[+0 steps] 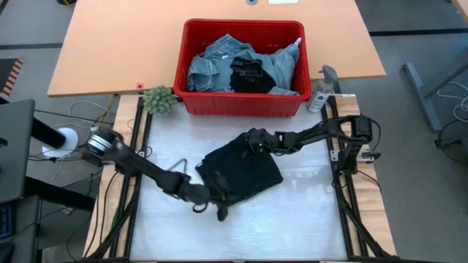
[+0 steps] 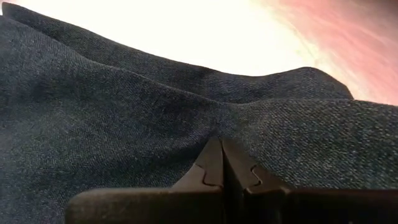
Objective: Fold Laundry from Bin
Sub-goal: Fold the black pants
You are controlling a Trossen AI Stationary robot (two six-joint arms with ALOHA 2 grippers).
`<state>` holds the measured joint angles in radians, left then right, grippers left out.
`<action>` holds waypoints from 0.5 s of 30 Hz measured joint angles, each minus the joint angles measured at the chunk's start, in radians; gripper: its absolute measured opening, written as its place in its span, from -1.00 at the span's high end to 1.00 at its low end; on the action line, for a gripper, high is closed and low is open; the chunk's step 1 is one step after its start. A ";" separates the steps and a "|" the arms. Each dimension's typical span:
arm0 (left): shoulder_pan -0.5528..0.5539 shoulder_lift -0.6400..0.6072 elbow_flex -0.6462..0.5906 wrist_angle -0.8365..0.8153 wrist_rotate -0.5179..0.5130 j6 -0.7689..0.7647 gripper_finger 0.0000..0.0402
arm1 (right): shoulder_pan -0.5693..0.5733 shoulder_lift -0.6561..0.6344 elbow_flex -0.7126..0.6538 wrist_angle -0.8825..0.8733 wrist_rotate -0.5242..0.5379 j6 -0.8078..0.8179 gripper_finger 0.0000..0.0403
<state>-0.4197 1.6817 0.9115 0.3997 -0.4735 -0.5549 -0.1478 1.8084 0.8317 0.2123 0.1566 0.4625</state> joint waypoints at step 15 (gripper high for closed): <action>0.073 -0.025 -0.266 -0.049 -0.468 -0.228 1.00 | -0.005 0.002 -0.003 0.014 -0.005 -0.017 0.93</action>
<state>-0.3472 1.6565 0.6451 0.3504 -0.9417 -0.7825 -0.1524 1.8107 0.8284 0.2267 0.1517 0.4451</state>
